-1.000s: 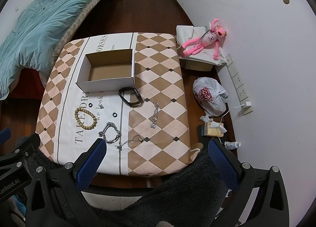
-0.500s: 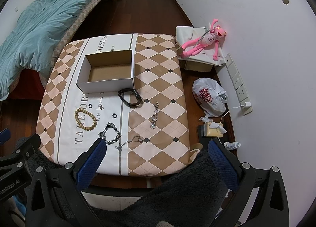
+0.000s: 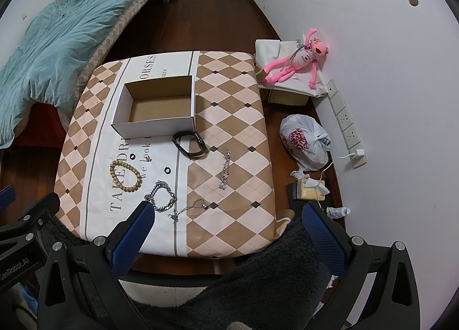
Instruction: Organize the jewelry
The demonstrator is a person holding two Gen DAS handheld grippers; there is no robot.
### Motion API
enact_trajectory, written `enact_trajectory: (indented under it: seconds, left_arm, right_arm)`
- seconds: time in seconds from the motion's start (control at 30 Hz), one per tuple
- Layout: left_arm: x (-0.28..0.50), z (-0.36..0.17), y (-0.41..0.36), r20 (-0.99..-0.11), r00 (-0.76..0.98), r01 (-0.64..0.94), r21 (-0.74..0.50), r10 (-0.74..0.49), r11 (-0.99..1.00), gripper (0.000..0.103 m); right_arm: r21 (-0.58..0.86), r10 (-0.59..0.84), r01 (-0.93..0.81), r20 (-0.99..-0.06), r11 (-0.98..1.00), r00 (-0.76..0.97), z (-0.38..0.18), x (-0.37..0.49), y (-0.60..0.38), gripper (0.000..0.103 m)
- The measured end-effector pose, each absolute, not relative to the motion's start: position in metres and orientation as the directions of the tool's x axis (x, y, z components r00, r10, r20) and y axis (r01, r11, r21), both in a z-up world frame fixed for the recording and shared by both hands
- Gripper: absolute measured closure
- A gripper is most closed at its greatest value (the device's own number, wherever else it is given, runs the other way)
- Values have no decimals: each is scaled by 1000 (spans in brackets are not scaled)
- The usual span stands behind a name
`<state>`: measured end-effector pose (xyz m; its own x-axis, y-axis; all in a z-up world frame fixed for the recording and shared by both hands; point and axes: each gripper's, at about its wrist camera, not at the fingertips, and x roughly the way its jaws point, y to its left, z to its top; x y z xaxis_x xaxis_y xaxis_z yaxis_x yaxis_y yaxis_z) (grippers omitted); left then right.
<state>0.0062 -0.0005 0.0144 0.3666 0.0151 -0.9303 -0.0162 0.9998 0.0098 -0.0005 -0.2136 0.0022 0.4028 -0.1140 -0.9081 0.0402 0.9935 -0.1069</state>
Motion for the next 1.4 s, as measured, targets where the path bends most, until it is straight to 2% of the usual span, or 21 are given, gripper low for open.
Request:
enact_trajectory:
  seconds: [0.77, 0.9, 1.2, 1.3, 1.4]
  left_arm:
    - [11, 16, -2, -928, 373, -15, 2, 8, 1000, 0]
    - [24, 4, 4, -922, 384, -40, 34, 47, 999, 0]
    - [62, -58, 41, -928, 334, -116, 131, 163, 985, 0]
    - [67, -83, 50, -941, 283, -119, 156, 184, 981, 0]
    - [72, -107, 56, -950, 237, -123, 178, 203, 976, 0]
  right_arm:
    - [-95, -108, 53, -908, 994, 406, 3, 3, -213, 0]
    - [-84, -105, 70, -912, 994, 396, -7, 19, -214, 0]
    - [-44, -55, 44, -955, 998, 293, -94, 68, -200, 0]
    - [-6, -11, 25, -975, 1000, 224, -134, 77, -189, 4]
    - [24, 22, 12, -988, 1000, 154, -174, 83, -176, 13]
